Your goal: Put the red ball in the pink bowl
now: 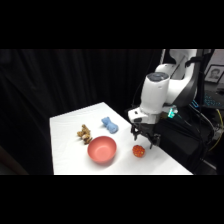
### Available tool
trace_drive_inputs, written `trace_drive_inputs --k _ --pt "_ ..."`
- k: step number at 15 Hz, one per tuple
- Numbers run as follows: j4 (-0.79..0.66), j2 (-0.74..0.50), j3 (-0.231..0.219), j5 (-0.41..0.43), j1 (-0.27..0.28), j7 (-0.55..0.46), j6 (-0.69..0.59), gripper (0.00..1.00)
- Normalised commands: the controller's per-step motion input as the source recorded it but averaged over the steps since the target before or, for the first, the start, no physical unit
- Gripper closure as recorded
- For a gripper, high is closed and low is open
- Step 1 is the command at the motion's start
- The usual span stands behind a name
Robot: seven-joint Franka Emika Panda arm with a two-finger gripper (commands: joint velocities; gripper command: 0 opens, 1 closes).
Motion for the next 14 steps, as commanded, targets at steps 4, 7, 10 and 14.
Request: trace_drive_inputs --k 4,7,10,14 --pt "0.05 0.22 -0.146 -0.288 0.108 0.19 0.27 0.0" --pt "0.08 0.18 -0.155 -0.172 0.135 0.13 0.21 0.0" --pt "0.11 0.19 -0.125 -0.099 0.141 0.1 0.21 0.0" --pt "0.13 0.19 -0.15 -0.082 0.133 0.08 0.19 0.0"
